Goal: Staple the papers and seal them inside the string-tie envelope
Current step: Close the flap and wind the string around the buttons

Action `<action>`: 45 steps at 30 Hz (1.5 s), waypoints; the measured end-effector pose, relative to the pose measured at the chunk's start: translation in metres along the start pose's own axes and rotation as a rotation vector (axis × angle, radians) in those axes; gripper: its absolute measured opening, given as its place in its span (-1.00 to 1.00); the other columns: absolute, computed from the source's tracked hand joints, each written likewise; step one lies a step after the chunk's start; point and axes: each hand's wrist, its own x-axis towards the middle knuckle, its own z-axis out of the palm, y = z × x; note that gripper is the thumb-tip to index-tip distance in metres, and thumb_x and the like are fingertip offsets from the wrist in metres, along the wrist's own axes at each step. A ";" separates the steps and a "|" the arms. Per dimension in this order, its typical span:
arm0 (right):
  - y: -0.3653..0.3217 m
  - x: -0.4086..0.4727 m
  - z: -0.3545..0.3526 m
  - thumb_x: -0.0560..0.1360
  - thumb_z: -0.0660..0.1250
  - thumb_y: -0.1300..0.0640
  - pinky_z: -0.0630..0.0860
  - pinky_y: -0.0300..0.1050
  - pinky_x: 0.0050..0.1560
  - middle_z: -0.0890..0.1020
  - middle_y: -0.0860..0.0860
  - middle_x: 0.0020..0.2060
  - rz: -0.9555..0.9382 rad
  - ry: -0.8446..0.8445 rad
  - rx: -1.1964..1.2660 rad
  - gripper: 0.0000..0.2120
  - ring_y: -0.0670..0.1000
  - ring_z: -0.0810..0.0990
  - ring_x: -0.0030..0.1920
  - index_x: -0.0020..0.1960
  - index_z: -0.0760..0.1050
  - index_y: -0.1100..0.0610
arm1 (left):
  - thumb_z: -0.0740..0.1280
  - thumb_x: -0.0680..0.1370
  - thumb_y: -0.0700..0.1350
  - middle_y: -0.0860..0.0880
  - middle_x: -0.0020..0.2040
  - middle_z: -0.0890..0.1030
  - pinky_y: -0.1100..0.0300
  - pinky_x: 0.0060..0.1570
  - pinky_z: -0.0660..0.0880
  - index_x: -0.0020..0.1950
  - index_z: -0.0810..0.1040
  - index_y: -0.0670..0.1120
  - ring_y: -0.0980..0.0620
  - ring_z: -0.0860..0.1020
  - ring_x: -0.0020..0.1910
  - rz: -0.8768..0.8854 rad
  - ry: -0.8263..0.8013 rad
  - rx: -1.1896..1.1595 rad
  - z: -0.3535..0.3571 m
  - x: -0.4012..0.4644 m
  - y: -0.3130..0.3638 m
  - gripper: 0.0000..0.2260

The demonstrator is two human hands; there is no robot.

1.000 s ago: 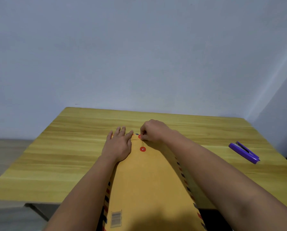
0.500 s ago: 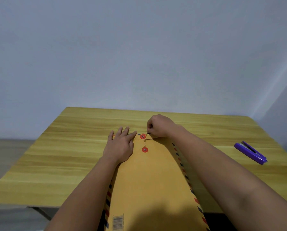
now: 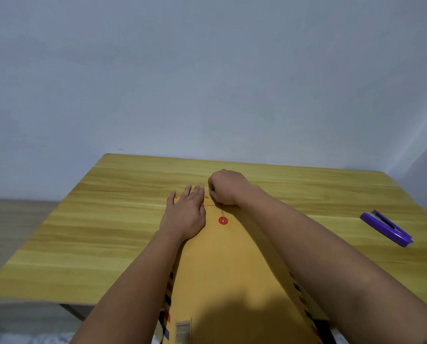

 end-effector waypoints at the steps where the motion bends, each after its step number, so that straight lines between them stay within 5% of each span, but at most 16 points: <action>1: -0.004 -0.001 0.001 0.62 0.29 0.11 0.57 -0.01 -0.12 0.68 0.05 -0.01 -0.011 0.011 -0.021 -0.85 0.14 0.66 0.00 0.04 0.63 0.09 | 0.02 0.64 -0.09 0.05 0.60 0.27 -0.18 0.57 -0.07 0.59 0.16 -0.01 0.05 0.03 0.64 -0.004 0.003 -0.019 0.000 0.000 -0.001 -0.52; 13: -0.010 -0.065 0.011 0.58 0.29 0.23 0.38 -0.03 -0.21 0.64 0.09 -0.10 0.021 0.071 -0.024 -0.84 0.18 0.57 -0.12 0.01 0.66 0.13 | 0.02 0.63 -0.07 0.03 0.62 0.23 -0.18 0.58 -0.05 0.61 0.12 -0.06 0.02 0.07 0.63 -0.028 -0.022 -0.011 0.001 0.001 0.000 -0.48; 30: -0.002 -0.133 0.024 0.59 0.29 0.13 0.66 0.10 -0.07 0.74 0.00 -0.14 0.047 0.114 0.154 -0.78 0.10 0.66 -0.07 -0.05 0.73 0.07 | 0.04 0.63 -0.07 0.02 0.60 0.28 -0.14 0.58 -0.04 0.60 0.17 -0.04 0.01 0.11 0.62 -0.056 -0.025 0.000 -0.002 -0.002 0.005 -0.50; 39: -0.012 -0.130 0.018 0.62 0.32 0.20 0.57 0.05 0.28 0.70 -0.01 0.26 0.055 0.066 0.270 -0.73 0.09 0.61 0.29 0.22 0.73 0.06 | 0.05 0.63 -0.07 -0.01 0.59 0.30 -0.15 0.58 -0.02 0.60 0.17 -0.05 0.00 0.11 0.62 -0.048 -0.019 -0.002 -0.003 -0.001 0.005 -0.50; 45: -0.022 -0.119 0.021 0.62 0.31 0.17 0.63 0.05 0.09 0.74 0.01 0.09 -0.015 0.066 0.184 -0.76 0.11 0.65 0.13 0.15 0.74 0.04 | 0.04 0.63 -0.07 -0.01 0.58 0.31 -0.15 0.58 -0.01 0.59 0.17 -0.06 0.00 0.11 0.62 -0.043 -0.016 -0.007 -0.002 -0.002 0.003 -0.50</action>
